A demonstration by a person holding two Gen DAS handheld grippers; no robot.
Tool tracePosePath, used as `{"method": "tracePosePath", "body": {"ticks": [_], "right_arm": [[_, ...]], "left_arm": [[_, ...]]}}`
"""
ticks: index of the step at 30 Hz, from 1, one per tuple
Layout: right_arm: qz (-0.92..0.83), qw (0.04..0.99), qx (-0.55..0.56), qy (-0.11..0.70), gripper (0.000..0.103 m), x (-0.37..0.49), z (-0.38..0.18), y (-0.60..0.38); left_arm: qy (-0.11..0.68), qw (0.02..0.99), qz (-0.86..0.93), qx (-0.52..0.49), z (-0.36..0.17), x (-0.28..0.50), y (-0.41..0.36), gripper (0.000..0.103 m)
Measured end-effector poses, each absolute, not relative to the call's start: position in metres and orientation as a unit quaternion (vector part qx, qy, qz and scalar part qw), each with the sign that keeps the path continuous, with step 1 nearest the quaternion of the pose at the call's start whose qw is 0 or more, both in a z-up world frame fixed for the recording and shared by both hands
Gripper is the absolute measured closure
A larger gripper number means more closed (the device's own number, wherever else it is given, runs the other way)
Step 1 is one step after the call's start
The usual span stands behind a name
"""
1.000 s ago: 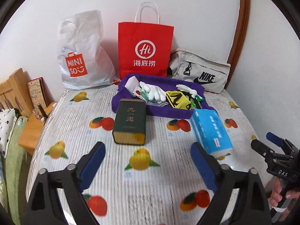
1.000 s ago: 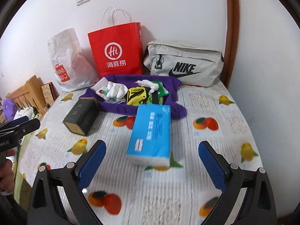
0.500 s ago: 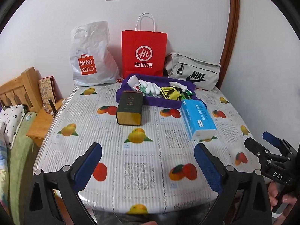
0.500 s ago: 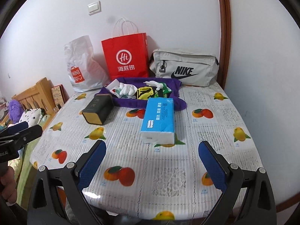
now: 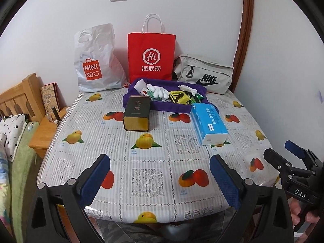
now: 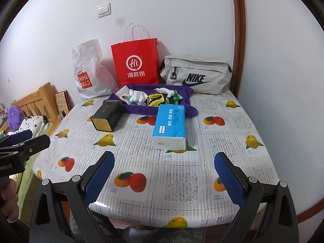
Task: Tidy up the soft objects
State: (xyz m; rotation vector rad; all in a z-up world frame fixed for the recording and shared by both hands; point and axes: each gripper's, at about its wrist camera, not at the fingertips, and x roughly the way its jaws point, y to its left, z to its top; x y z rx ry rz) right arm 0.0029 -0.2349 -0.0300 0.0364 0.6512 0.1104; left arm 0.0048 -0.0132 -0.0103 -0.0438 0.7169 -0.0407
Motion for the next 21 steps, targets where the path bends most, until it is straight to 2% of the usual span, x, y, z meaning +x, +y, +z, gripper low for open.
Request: {"method": "tracePosePath", "body": {"ticks": [21], "right_arm": [[0.053, 0.945, 0.025, 0.321, 0.005, -0.0023, -0.0313, -0.239]], "left_arm": [[0.354, 0.935, -0.008, -0.012, -0.0101, 0.0034, -0.0127, 0.003]]}}
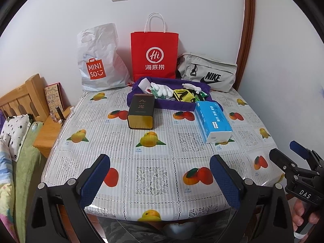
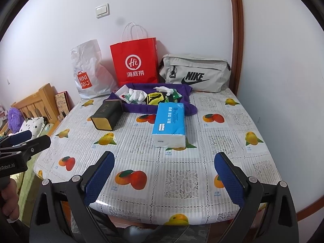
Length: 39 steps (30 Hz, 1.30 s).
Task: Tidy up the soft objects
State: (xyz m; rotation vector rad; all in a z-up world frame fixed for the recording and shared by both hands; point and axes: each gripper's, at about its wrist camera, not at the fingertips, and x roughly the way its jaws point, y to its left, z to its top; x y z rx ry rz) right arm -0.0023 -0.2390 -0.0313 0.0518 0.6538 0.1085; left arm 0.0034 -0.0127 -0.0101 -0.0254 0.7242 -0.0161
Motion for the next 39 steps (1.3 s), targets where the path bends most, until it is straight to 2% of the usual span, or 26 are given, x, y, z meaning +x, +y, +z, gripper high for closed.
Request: {"method": "tracePosePath", "body": {"ticks": [39], "right_arm": [[0.052, 0.945, 0.024, 0.323, 0.005, -0.0055, -0.0353, -0.233]], "left_arm": [[0.36, 0.933, -0.006, -0.01, -0.0144, 0.0031, -0.0116, 0.003]]}}
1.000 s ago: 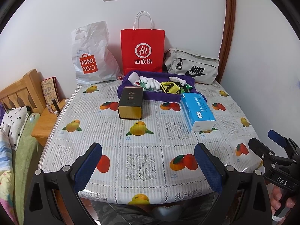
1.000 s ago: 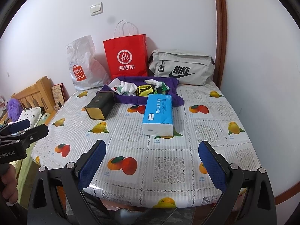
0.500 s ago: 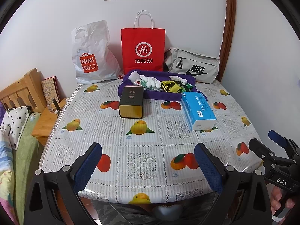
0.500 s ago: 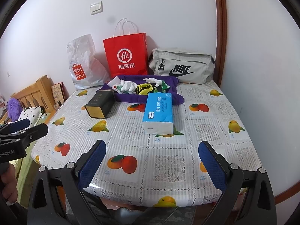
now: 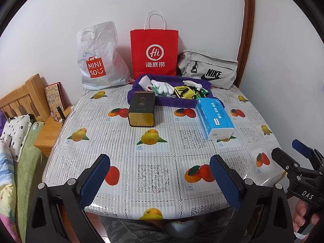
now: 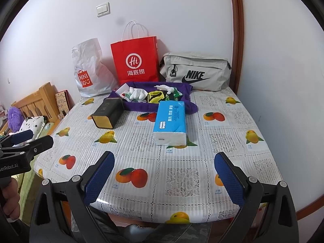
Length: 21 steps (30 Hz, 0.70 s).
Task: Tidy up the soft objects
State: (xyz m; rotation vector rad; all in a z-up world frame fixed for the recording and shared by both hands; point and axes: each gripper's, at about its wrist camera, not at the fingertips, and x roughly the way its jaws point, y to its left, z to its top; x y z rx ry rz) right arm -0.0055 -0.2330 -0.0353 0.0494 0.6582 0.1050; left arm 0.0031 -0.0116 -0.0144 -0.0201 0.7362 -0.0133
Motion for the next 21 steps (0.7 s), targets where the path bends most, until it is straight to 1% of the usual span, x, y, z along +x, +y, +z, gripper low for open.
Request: {"method": "tracePosePath", "body": {"ticks": [21], "right_arm": [[0.05, 0.945, 0.024, 0.323, 0.005, -0.0072, -0.0338, -0.2346]], "left_arm": [[0.361, 0.932, -0.006, -0.007, -0.016, 0.0036, -0.0085, 0.003]]}}
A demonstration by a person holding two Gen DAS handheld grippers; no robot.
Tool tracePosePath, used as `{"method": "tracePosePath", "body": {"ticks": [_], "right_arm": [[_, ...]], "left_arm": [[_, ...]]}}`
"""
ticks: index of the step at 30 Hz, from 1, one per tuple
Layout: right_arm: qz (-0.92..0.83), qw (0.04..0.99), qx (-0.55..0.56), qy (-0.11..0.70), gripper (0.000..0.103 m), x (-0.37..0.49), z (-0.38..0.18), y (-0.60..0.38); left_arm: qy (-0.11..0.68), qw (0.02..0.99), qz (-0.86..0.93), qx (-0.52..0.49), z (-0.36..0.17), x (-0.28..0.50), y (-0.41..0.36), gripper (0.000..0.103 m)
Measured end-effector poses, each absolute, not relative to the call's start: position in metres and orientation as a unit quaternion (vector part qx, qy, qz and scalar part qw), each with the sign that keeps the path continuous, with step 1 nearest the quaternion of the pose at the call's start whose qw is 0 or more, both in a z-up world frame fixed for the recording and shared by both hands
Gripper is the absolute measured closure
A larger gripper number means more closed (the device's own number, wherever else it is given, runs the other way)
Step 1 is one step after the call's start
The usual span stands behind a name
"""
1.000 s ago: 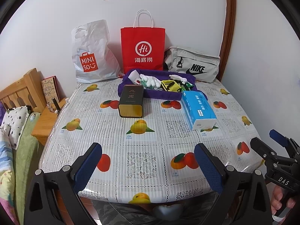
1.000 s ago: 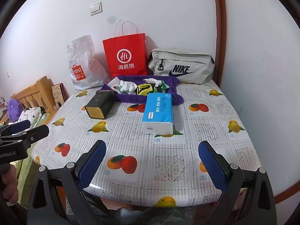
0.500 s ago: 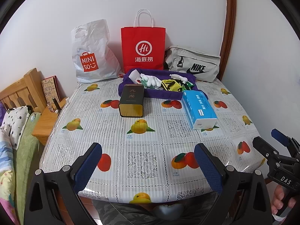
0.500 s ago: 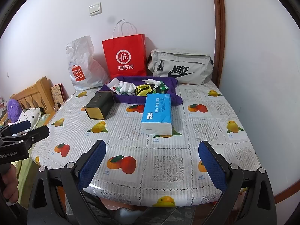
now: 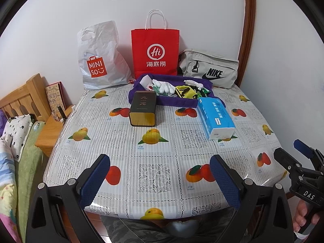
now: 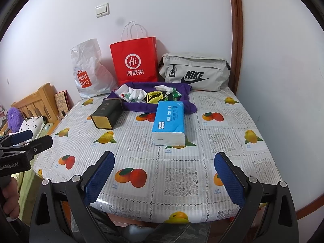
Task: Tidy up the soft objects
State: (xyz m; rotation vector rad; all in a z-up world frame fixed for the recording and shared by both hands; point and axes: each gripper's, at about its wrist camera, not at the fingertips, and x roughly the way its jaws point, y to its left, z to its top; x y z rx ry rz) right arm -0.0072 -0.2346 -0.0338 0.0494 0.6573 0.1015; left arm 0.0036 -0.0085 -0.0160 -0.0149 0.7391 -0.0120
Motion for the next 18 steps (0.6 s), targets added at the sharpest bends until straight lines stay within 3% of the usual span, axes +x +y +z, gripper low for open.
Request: {"method": "tracePosePath", "body": {"ticks": [18], "right_arm": [[0.05, 0.944, 0.023, 0.324, 0.005, -0.0076, -0.0355, -0.2329]], "left_arm": [[0.356, 0.934, -0.005, 0.002, -0.0141, 0.0062, -0.0076, 0.003]]}}
